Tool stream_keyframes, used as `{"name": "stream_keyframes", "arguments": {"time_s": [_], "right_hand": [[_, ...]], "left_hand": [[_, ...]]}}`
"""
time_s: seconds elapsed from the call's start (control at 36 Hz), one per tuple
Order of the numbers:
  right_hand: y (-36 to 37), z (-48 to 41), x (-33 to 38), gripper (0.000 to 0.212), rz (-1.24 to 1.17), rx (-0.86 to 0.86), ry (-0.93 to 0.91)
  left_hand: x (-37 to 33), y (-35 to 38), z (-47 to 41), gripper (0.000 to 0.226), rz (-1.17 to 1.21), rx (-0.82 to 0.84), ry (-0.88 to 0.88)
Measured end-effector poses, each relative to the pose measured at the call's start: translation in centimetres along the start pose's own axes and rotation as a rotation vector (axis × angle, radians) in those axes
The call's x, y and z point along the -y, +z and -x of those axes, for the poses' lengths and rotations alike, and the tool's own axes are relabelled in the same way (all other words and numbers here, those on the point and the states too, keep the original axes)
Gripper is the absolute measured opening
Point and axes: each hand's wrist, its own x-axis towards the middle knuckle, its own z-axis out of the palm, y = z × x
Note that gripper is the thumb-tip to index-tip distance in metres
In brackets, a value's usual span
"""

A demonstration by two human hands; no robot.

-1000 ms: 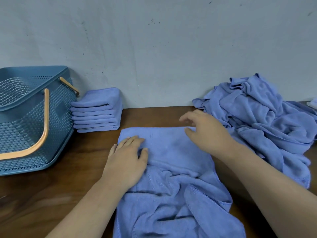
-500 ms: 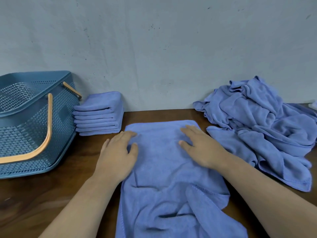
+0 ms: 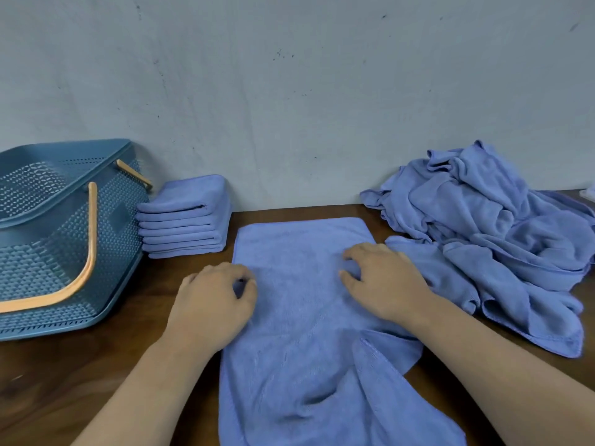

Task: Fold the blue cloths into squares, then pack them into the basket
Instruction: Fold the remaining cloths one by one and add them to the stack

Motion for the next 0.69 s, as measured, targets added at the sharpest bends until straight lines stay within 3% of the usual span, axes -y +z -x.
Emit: {"name": "stream_keyframes", "arguments": {"time_s": [0.06, 0.17, 0.28, 0.33, 0.42, 0.5, 0.58, 0.69], "right_hand": [[0.2, -0.2, 0.3, 0.05, 0.001, 0.018, -0.01], [0.6, -2.3, -0.4, 0.064, -0.099, 0.099, -0.004], [0.7, -1.8, -0.4, 0.052, -0.125, -0.051, -0.035], [0.5, -1.1, 0.1, 0.041, -0.094, -0.085, -0.018], [0.9, -1.5, -0.3, 0.047, -0.078, 0.045, -0.043], [1.0, -2.5, -1.2, 0.055, -0.189, 0.138, -0.068], [0.6, -2.5, -1.7, 0.044, -0.393, -0.008, -0.064], [-0.2, -1.0, -1.9, 0.022, -0.46, -0.167, -0.119]], "left_hand": [[-0.1, 0.2, -0.4, 0.04, -0.05, 0.061, 0.003], [0.1, 0.9, -1.5, 0.046, -0.009, 0.118, -0.055], [0.5, 0.5, -1.0, 0.023, 0.075, -0.119, -0.002], [0.8, 0.5, -0.8, 0.013, 0.063, -0.125, 0.023], [1.2, 0.9, -0.8, 0.013, 0.075, -0.031, 0.032], [1.6, 1.4, -1.3, 0.018, 0.095, -0.037, 0.028], [2.0, 1.6, -1.6, 0.021, 0.105, -0.057, 0.038], [1.8, 1.7, -1.3, 0.024, 0.207, -0.084, 0.099]]}}
